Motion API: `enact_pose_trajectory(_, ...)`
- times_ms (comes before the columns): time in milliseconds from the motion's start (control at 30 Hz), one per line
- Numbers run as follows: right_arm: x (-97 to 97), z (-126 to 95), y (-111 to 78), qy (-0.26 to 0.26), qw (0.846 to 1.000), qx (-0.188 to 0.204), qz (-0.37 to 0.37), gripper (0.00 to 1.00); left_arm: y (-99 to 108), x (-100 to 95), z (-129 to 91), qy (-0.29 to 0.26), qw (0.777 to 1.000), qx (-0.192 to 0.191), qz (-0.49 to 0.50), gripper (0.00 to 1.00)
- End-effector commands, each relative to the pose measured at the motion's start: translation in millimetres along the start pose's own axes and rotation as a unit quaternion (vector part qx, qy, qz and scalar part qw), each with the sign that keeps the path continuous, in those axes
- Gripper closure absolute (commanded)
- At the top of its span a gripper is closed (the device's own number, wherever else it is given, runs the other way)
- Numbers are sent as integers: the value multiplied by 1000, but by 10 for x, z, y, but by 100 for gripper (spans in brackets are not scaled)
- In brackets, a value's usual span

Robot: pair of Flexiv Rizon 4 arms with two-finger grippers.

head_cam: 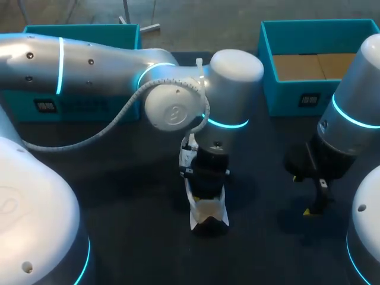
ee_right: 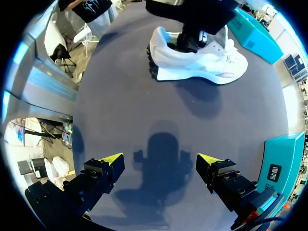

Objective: Take the shoe out of the shoebox, open the shoe tongue, remove and reinsert the insole, then place the shoe into the shoebox

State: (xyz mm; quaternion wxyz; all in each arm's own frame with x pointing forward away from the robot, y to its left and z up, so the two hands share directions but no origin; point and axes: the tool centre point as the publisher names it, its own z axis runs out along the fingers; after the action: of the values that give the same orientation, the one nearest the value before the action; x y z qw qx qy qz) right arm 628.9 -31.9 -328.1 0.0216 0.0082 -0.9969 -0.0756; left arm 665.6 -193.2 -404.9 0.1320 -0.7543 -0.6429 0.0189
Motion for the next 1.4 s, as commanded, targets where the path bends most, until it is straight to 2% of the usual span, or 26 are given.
enact_pose_trajectory(33,9,9,0,-1,1000,1,0,0,-26,-43,268,-14,1000,-9,-3,100)
enact_pose_trajectory(233,9,9,0,-1,1000,1,0,0,24,-94,315,-35,999,-19,-21,100)
enact_pose_trajectory(367,9,9,0,-1,1000,1,0,0,-95,-109,75,-41,999,-25,-17,100)
enact_pose_trajectory(600,9,9,0,-1,1000,1,0,0,-233,-169,-69,-48,999,-21,-5,100)
enact_pose_trajectory(867,9,9,0,-1,1000,1,0,0,-272,-224,144,-41,999,-2,-6,100)
enact_pose_trajectory(1033,9,9,0,-1,1000,1,0,0,-141,-161,363,-30,999,-5,-30,100)
enact_pose_trajectory(1100,9,9,0,-1,1000,1,0,0,-115,-135,385,-32,999,-5,-36,100)
enact_pose_trajectory(1200,9,9,0,-1,1000,1,0,0,-120,-80,312,-45,998,-13,-34,100)
enact_pose_trajectory(1400,9,9,0,-1,1000,1,0,0,-166,37,10,-66,997,-41,-21,100)
